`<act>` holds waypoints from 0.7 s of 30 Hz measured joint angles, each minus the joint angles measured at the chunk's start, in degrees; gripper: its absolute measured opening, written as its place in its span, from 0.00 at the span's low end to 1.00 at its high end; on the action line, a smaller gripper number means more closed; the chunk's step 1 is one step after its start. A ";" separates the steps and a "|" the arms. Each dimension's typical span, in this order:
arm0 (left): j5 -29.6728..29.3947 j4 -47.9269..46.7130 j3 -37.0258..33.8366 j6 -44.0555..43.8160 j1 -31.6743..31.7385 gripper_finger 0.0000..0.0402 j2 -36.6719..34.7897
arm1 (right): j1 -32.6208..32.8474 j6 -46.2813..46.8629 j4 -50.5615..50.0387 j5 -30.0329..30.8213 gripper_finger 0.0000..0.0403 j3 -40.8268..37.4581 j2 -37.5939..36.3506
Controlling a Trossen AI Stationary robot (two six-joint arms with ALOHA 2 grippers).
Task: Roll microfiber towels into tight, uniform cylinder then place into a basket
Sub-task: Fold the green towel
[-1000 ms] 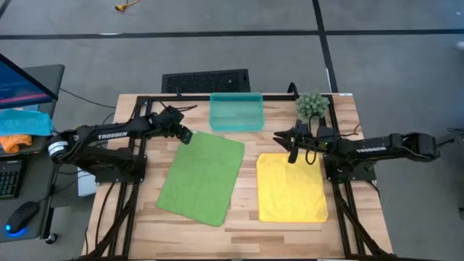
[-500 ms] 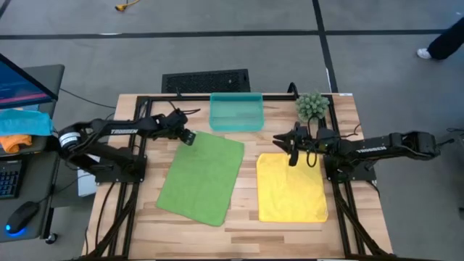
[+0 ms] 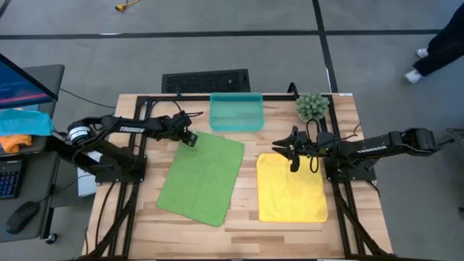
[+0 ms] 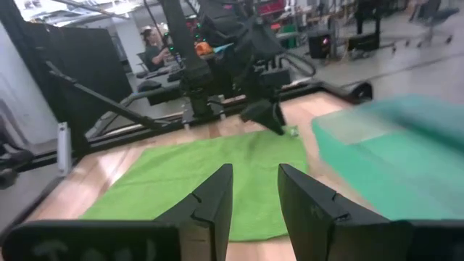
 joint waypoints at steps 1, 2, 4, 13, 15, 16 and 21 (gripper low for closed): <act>-0.15 0.03 0.00 0.21 -0.40 0.48 0.00 | -0.13 -1.05 0.32 0.15 0.33 0.00 0.00; -0.49 0.04 -0.02 0.34 -0.90 0.48 0.00 | -0.33 -1.39 0.51 0.27 0.33 0.00 -0.02; -0.91 0.16 -0.07 0.71 -1.82 0.47 -0.02 | -0.69 -1.47 0.71 0.28 0.33 0.00 0.00; -1.86 1.47 -0.17 3.80 -5.54 0.23 0.11 | -2.35 -1.61 0.75 0.27 0.33 0.00 0.00; -2.00 1.71 -0.17 4.21 -5.87 0.16 0.11 | -2.62 -1.13 0.75 0.28 0.33 0.00 0.00; -2.51 1.73 -0.18 4.35 -6.06 0.13 0.13 | -2.63 -0.20 0.75 0.28 0.33 0.00 0.00; -6.87 1.49 -0.24 6.08 -7.82 0.01 0.13 | -1.52 3.60 0.77 -0.13 0.33 0.00 0.00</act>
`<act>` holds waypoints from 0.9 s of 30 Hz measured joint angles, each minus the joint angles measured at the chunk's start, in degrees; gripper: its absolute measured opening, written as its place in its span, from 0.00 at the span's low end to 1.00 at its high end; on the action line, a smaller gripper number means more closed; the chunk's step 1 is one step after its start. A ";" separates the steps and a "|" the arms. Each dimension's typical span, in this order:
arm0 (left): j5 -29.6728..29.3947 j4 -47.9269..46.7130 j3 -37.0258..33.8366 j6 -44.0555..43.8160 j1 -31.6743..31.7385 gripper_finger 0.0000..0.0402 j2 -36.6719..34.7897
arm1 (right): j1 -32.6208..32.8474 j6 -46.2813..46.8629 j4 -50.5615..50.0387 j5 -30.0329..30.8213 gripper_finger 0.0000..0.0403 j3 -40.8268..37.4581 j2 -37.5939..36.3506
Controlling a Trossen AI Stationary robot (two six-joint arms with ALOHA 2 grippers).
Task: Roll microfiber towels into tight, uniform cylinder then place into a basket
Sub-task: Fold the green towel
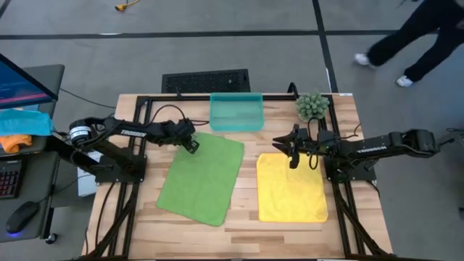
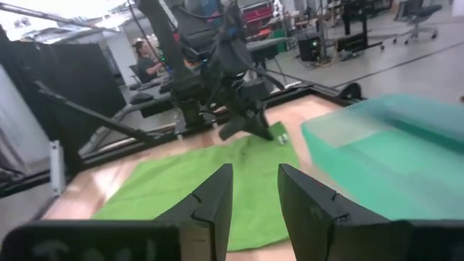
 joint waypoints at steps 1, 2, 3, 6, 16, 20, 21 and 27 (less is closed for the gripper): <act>-0.91 0.02 0.00 0.20 -0.37 0.01 0.00 | 0.44 0.10 -0.03 0.00 0.33 0.09 0.00; -1.45 0.04 0.00 0.67 -0.68 0.01 0.00 | 0.90 0.15 -0.14 0.00 0.33 0.46 0.00; -1.72 0.02 0.00 0.99 -0.96 0.01 0.00 | 1.50 0.15 -0.16 0.02 0.33 1.10 0.00; -2.29 0.13 -0.02 1.01 -2.01 0.00 -0.82 | 3.88 -0.60 -1.67 0.01 0.33 3.80 -0.02; -4.67 -1.55 0.00 -0.40 -6.55 0.00 -9.41 | 9.78 -5.27 -13.14 4.52 0.33 13.09 3.30; -4.90 -2.44 0.00 -0.56 -10.31 0.00 -12.49 | 9.84 -5.28 -15.35 4.52 0.33 14.14 4.09; -5.14 -2.49 0.00 -0.56 -11.34 0.00 -13.17 | 9.83 -5.27 -15.42 4.56 0.33 14.22 4.27; -8.11 -5.45 0.00 -0.56 -17.30 0.00 -17.92 | 9.84 -5.25 -16.34 4.55 0.33 14.23 4.39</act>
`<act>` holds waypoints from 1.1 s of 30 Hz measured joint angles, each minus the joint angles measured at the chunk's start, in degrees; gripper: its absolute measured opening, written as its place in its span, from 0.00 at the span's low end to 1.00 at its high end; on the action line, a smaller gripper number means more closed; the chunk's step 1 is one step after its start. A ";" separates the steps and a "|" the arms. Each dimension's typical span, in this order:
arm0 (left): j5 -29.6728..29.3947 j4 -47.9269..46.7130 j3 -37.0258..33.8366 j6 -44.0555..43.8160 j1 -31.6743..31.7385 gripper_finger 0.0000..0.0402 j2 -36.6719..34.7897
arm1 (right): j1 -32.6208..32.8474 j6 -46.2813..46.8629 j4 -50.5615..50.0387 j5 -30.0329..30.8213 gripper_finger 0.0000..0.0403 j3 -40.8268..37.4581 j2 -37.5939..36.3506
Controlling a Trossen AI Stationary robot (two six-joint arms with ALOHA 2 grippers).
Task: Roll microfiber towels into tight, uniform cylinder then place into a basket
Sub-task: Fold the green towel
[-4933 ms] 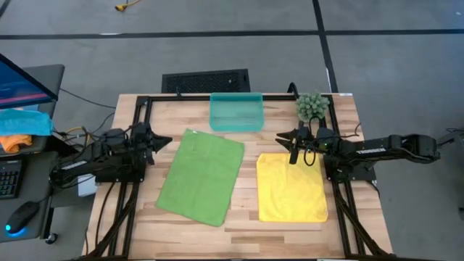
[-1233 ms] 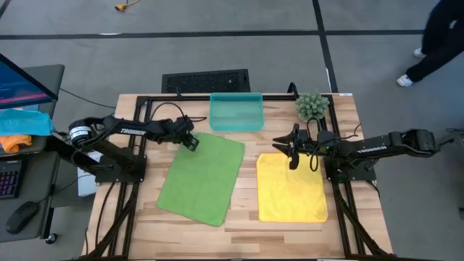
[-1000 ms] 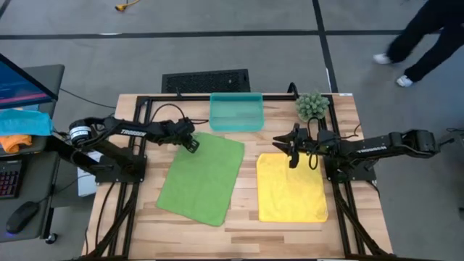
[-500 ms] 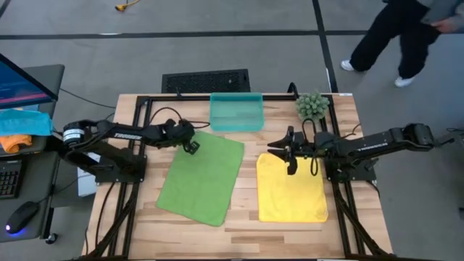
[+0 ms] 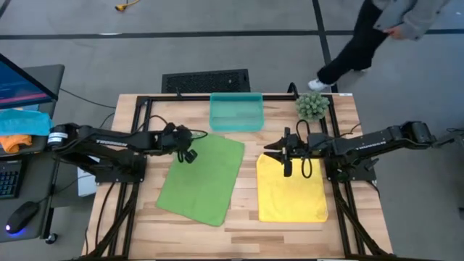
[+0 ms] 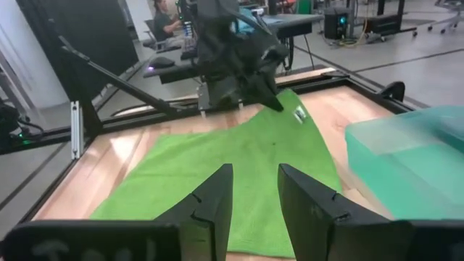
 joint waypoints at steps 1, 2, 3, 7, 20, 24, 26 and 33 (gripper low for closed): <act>-0.41 -1.29 0.00 0.00 -0.86 0.00 -0.91 | 0.00 0.00 -0.05 -0.02 0.33 0.00 0.00; -1.00 -2.12 0.00 0.01 -1.68 0.00 -1.62 | 0.00 0.00 -0.03 -0.03 0.33 0.00 0.00; -1.29 -2.64 0.00 0.00 -2.50 0.00 -2.28 | 0.00 0.01 -0.09 -0.03 0.33 0.00 0.00; -2.83 -5.87 0.00 -0.04 -5.52 0.00 -4.52 | 0.44 0.77 -0.06 -0.28 0.33 -0.01 1.29; -4.67 -6.40 0.02 1.04 -8.75 0.00 -5.90 | 0.35 4.55 13.84 -0.47 0.38 0.00 13.61; -4.65 -6.91 0.02 0.20 -8.75 0.00 -5.90 | 0.35 5.09 16.69 -0.46 0.43 0.69 16.98; -4.65 -6.96 0.02 0.17 -8.75 0.00 -5.90 | 0.35 5.18 16.85 -0.46 0.47 2.00 18.72; -4.65 -6.96 0.02 -0.07 -8.75 0.00 -5.90 | 0.32 5.18 16.73 -0.48 0.59 6.07 24.61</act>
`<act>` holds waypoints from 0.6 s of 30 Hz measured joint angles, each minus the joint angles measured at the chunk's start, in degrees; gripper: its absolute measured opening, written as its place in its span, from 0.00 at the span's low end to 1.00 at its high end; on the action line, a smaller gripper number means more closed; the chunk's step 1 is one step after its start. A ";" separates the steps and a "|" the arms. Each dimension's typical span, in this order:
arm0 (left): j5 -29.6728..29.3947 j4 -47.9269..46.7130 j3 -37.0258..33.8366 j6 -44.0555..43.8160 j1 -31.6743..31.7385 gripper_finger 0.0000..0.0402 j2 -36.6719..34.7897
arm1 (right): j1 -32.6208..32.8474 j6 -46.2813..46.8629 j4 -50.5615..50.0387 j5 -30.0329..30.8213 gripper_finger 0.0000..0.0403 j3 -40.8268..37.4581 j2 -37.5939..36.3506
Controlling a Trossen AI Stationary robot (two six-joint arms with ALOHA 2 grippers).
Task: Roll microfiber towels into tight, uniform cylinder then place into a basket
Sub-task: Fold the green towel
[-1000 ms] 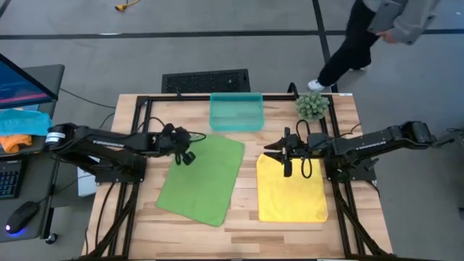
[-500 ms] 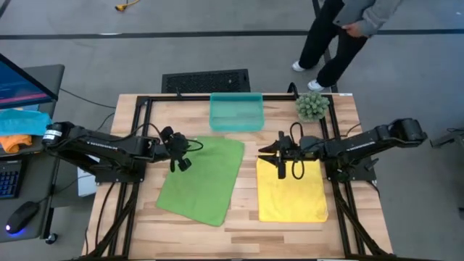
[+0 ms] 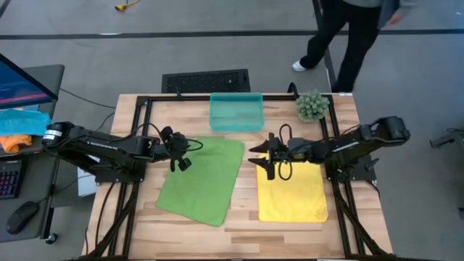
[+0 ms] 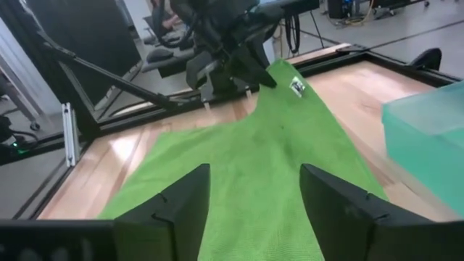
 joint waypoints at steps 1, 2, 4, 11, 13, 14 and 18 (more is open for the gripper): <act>0.00 0.00 0.00 -0.02 0.00 0.00 0.00 | -0.11 -0.02 -0.02 0.00 0.59 0.60 0.75; 0.00 0.01 0.00 -0.02 0.00 0.00 0.00 | -0.26 -0.02 0.00 0.00 0.59 1.02 1.29; 0.00 0.02 0.00 -0.04 0.00 0.00 0.00 | -0.61 -0.02 -0.09 0.00 0.59 1.86 2.59; 0.02 0.03 0.00 -0.06 0.00 0.00 0.00 | -2.76 0.45 -7.10 0.04 0.57 4.80 6.29; 0.02 0.02 0.00 -0.06 0.00 0.00 0.00 | -3.73 1.92 -9.35 0.06 0.57 5.46 7.21; 0.02 0.02 0.00 -0.06 0.00 0.00 0.00 | -4.23 2.72 -9.89 0.08 0.56 5.99 7.71; 0.04 -0.03 0.00 -0.07 0.01 0.00 0.00 | -6.29 6.16 -11.87 0.22 0.56 6.94 8.51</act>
